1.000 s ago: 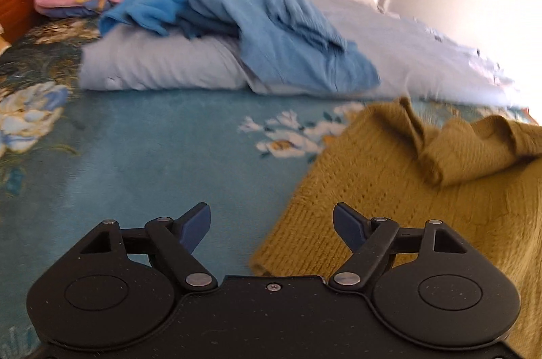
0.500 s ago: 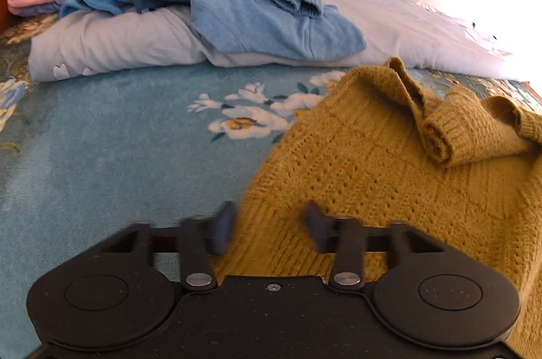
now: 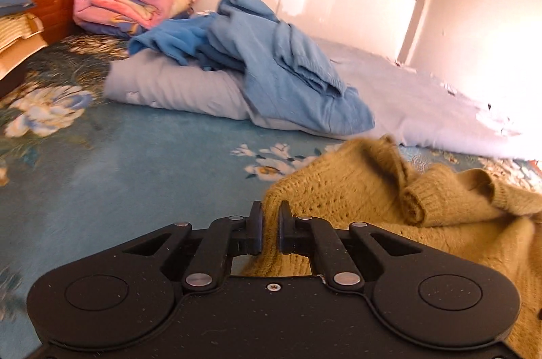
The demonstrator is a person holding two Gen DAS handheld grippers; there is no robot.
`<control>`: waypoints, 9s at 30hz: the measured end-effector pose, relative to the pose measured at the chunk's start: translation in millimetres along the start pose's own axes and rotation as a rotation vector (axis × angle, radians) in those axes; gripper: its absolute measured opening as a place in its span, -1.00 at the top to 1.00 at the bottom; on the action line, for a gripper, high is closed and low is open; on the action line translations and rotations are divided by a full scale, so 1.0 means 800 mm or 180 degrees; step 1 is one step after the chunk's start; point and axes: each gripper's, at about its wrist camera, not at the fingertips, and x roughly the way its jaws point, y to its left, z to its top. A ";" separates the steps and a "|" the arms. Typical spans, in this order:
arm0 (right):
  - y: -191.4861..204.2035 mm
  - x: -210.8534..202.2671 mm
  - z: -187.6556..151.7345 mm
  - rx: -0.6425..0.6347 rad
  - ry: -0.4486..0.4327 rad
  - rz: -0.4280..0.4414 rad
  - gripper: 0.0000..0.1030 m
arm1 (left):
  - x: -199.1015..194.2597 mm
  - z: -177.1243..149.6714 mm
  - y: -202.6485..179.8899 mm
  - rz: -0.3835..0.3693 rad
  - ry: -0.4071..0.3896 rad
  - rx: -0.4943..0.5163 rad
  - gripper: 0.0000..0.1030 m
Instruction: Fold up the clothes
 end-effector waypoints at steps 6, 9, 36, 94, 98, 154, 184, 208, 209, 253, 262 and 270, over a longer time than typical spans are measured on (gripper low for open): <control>0.033 0.001 -0.023 -0.0113 0.0193 0.0296 0.47 | -0.071 -0.021 0.054 0.0148 -0.0177 -0.0326 0.88; 0.051 -0.001 -0.029 -0.0185 0.0255 0.0454 0.81 | -0.103 -0.026 0.088 0.0264 -0.0190 -0.0507 0.88; 0.024 -0.039 0.028 -0.0913 -0.0173 -0.0081 0.64 | -0.172 -0.063 0.093 0.0013 0.0183 0.0134 0.17; 0.154 0.141 0.144 -0.1623 0.0359 0.1314 -0.17 | 0.039 -0.021 -0.027 -0.1172 0.0527 0.0621 -0.45; 0.152 0.148 0.148 -0.1510 0.0385 0.1334 -0.17 | 0.053 -0.029 -0.037 -0.1058 0.0588 0.0741 -0.45; -0.017 0.000 0.016 -0.0396 0.0488 0.0518 0.18 | -0.068 -0.057 0.078 -0.0350 0.0932 0.0131 -0.27; -0.050 -0.022 -0.058 0.0224 0.0522 0.1108 0.17 | -0.153 -0.123 0.078 -0.0446 0.1284 -0.0292 -0.27; -0.067 -0.064 0.008 0.0250 -0.0059 0.0729 0.84 | -0.191 -0.136 0.019 -0.1129 0.1111 -0.0369 0.87; -0.071 -0.061 0.010 0.0251 -0.0019 0.0717 0.84 | -0.187 -0.137 0.020 -0.1116 0.1113 -0.0391 0.86; 0.123 0.290 0.258 -0.1374 0.0391 0.0630 0.01 | 0.257 0.073 -0.017 -0.0442 0.1087 0.0857 -0.35; 0.154 0.291 0.249 -0.1535 0.0284 0.0589 0.47 | 0.251 0.074 -0.046 -0.0520 0.1041 0.0967 0.34; 0.178 0.262 0.253 -0.1600 0.0067 0.0521 0.74 | 0.221 0.089 -0.073 -0.0108 0.0539 0.1159 0.92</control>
